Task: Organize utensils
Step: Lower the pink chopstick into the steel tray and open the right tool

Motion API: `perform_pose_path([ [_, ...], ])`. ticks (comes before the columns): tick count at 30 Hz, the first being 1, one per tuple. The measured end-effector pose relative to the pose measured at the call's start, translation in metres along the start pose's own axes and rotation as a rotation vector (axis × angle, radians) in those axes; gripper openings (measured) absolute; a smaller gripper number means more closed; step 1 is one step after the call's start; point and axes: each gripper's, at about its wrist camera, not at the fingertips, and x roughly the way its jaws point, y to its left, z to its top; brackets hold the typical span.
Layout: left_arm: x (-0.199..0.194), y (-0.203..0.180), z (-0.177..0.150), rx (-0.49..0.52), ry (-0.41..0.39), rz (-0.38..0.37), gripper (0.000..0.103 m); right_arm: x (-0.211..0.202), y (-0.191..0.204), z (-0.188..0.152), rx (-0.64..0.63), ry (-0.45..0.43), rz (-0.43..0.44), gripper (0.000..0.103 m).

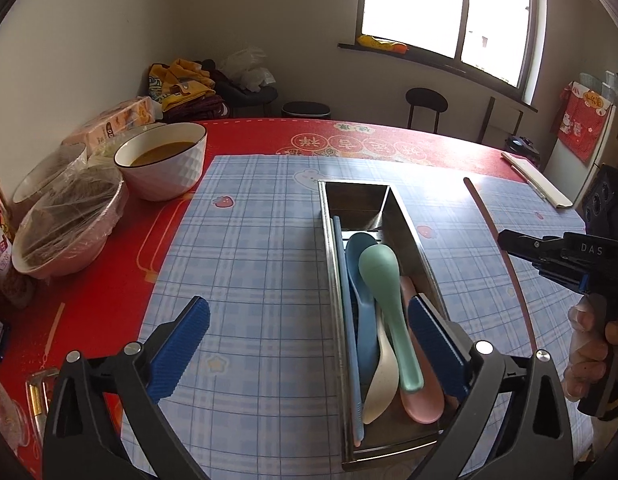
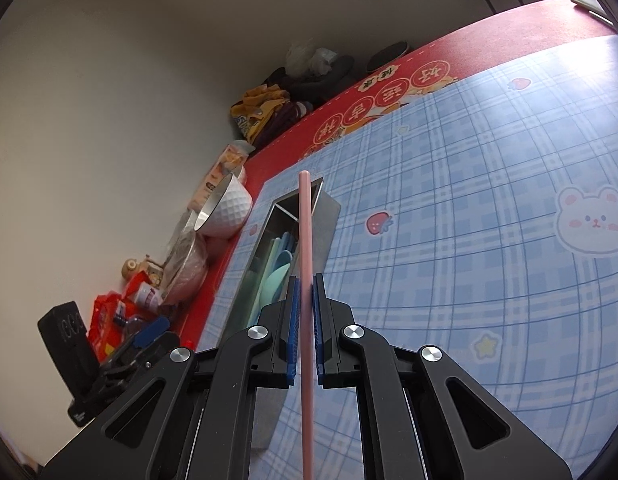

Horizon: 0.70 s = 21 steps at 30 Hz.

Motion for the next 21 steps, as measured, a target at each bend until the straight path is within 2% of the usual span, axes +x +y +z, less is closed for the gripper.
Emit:
perform_pose_path([
  [10,-0.011,0.032,-0.005,-0.036,-0.023,0.009,0.097,0.068,0.051,0.002,0.067,0.058,-0.031,0.006],
  [21,-0.014,0.047,-0.012,-0.055,-0.032,-0.018,0.097,0.111,0.058,-0.014,0.203,0.085,-0.071,0.006],
])
